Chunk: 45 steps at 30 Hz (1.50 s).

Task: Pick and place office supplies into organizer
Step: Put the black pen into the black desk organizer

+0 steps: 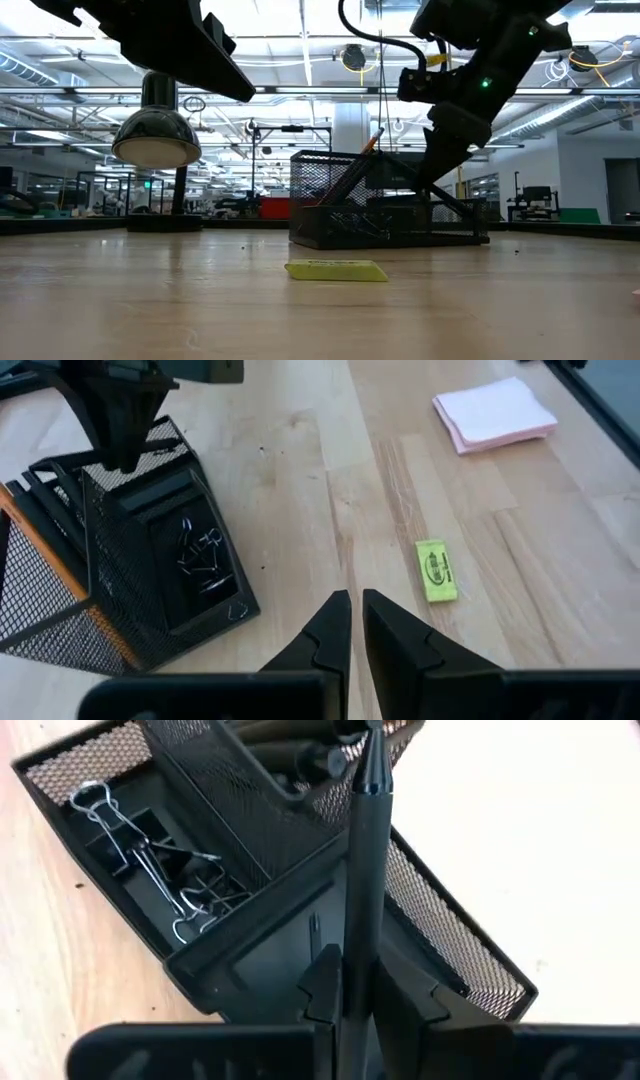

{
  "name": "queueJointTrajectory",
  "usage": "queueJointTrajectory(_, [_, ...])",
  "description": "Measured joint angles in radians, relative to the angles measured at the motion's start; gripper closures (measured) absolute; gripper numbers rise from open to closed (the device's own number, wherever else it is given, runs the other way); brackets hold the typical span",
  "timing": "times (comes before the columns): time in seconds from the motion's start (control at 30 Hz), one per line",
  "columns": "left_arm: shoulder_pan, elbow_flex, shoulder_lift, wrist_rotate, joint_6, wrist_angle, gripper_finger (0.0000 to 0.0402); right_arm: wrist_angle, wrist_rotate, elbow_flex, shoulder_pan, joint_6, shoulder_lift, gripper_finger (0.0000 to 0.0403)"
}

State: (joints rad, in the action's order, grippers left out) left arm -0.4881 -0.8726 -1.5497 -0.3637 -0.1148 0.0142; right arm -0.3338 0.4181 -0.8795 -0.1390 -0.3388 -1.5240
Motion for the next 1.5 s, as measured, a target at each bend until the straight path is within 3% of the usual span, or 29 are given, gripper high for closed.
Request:
queueJointTrajectory(0.43, [0.002, 0.0, 0.0, -0.002, 0.016, -0.077, 0.0364, -0.305, 0.179, -0.218, -0.061, 0.07, 0.004, 0.0376])
queueJointTrajectory(0.67, [0.025, 0.0, 0.0, -0.022, 0.077, -0.19, 0.0364, -0.215, 0.334, -0.277, -0.17, 0.263, 0.004, 0.0376])
queueJointTrajectory(1.0, [0.045, -0.001, 0.043, 0.015, -0.007, -0.257, 0.0364, 0.069, 0.61, -0.215, -0.393, 0.907, 0.003, 0.0376])
queueJointTrajectory(1.13, [0.041, -0.001, 0.053, 0.074, -0.05, -0.358, 0.0364, 0.312, 0.712, -0.132, -0.462, 1.248, -0.015, 0.0376])
queueJointTrajectory(1.33, [0.061, -0.001, 0.053, 0.081, -0.205, -0.451, 0.0364, 0.826, 0.74, -0.021, -0.515, 1.889, -0.109, 0.0376])
queueJointTrajectory(1.5, [0.095, 0.0, 0.045, 0.081, -0.291, -0.442, 0.0345, 1.071, 0.727, -0.022, -0.509, 2.096, -0.203, 0.0376])
